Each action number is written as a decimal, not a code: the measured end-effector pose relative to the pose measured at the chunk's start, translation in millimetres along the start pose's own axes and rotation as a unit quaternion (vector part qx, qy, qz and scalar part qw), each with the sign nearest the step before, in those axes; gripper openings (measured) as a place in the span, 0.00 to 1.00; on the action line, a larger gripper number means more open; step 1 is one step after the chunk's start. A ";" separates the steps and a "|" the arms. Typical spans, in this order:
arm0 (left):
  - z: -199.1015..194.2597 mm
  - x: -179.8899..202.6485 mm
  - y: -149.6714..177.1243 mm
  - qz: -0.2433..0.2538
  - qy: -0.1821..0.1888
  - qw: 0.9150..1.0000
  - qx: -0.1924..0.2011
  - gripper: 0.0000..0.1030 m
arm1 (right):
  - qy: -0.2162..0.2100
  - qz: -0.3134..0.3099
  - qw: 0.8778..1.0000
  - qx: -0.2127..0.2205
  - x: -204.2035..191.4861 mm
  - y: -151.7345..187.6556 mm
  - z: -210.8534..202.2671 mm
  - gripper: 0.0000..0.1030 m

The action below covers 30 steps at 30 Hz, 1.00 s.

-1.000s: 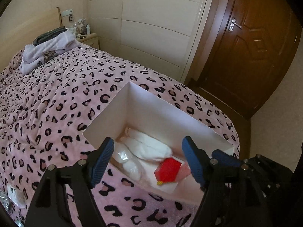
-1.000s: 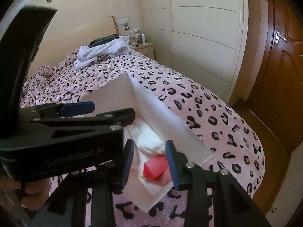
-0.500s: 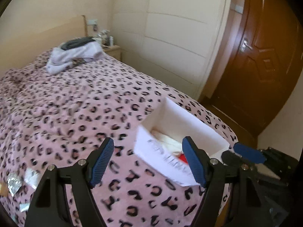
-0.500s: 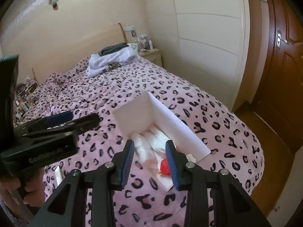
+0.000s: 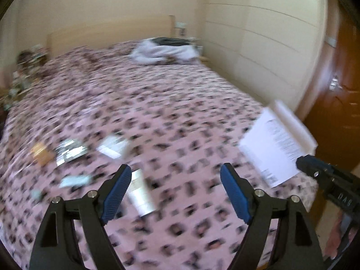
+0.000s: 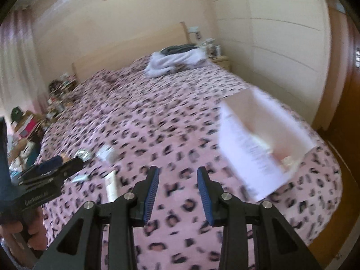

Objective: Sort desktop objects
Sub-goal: 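Move both tools back over the items on the bed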

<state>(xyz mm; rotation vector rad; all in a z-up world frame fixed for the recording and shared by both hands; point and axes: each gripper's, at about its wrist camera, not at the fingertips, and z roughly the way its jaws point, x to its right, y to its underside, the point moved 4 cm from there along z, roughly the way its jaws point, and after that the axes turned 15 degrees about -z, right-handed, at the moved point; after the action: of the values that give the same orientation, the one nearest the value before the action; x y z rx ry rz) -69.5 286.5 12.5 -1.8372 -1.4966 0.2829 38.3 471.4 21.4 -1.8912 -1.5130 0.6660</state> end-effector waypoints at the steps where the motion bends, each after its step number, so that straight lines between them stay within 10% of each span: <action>1: -5.1 -19.2 6.7 -0.007 -0.021 1.000 0.005 0.80 | -0.013 -0.005 1.000 -0.003 -13.6 2.4 5.8 0.35; 13: -39.4 -167.0 59.2 -0.114 -0.112 0.987 -0.004 0.80 | -0.116 -0.045 0.992 -0.022 -137.6 19.4 42.4 0.35; 30: -69.2 -278.2 90.3 -0.183 -0.185 0.965 0.014 0.80 | -0.189 -0.101 0.975 -0.062 -266.7 47.1 74.5 0.35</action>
<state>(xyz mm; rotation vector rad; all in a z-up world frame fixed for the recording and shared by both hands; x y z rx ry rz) -43.2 -0.3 -73.8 -1.4996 -2.0410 0.4800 -41.6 215.4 -62.2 -1.7317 -1.9975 0.8913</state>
